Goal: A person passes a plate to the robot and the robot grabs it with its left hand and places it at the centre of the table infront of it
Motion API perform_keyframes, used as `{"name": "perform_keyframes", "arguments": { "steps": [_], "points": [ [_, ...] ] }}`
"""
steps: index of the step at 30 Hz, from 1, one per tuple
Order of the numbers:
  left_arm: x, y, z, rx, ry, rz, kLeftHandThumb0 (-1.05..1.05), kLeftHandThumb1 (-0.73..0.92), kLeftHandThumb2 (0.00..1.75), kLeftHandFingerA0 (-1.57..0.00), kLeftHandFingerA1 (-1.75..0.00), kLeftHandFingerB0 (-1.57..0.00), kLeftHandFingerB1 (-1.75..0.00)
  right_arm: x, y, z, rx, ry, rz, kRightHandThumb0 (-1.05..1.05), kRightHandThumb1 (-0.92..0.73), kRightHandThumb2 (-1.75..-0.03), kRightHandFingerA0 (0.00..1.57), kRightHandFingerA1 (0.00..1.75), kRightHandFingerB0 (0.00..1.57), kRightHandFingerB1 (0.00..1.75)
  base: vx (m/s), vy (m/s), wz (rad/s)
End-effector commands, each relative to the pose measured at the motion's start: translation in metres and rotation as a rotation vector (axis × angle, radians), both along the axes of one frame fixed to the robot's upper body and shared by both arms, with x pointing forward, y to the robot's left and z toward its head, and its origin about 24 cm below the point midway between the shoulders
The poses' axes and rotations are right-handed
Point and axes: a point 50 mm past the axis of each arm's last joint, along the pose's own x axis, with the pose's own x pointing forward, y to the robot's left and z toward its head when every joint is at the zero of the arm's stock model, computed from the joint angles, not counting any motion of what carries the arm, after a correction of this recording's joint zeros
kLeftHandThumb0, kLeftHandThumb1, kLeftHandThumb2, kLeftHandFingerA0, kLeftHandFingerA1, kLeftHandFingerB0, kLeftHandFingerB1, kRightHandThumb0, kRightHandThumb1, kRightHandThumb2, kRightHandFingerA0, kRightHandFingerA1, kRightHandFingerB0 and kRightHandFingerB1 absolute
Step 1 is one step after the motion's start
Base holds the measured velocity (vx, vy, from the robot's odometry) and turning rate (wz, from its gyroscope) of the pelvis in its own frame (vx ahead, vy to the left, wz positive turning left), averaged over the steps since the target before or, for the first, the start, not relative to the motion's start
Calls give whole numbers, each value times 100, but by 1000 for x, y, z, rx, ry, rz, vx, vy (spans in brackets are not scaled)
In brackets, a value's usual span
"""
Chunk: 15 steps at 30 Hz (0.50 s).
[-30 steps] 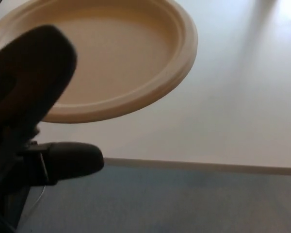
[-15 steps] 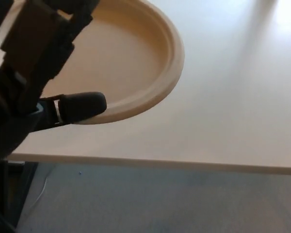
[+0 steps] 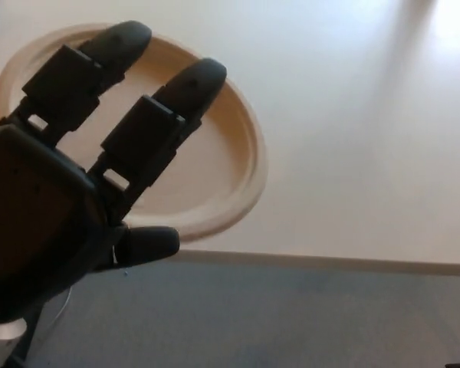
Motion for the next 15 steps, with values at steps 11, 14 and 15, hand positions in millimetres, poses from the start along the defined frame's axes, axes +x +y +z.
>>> {"name": "perform_keyframes", "arguments": {
  "steps": [11, 14, 15],
  "points": [
    [-43, -4, 26, -32, -75, -74, -85, 51, 91, 0, -6, 0, -16, 1, -7, 4, -24, 10, 20, -78, -81, -64, 28, 58, 25, 46, 0, 0, 0],
    [-51, -2, 27, -37, -98, -101, -83, 50, 89, 0, -8, 0, -16, 2, -6, 4, -22, 13, 20, -80, -80, -64, 29, 58, 25, 46, 0, 0, 0],
    [-52, -2, 26, -39, -90, -102, -77, 46, 89, 0, -12, 0, -22, 2, -6, 4, -22, 14, 18, -79, -80, -64, 28, 57, 26, 45, 0, 0, 0]
  ]
}}
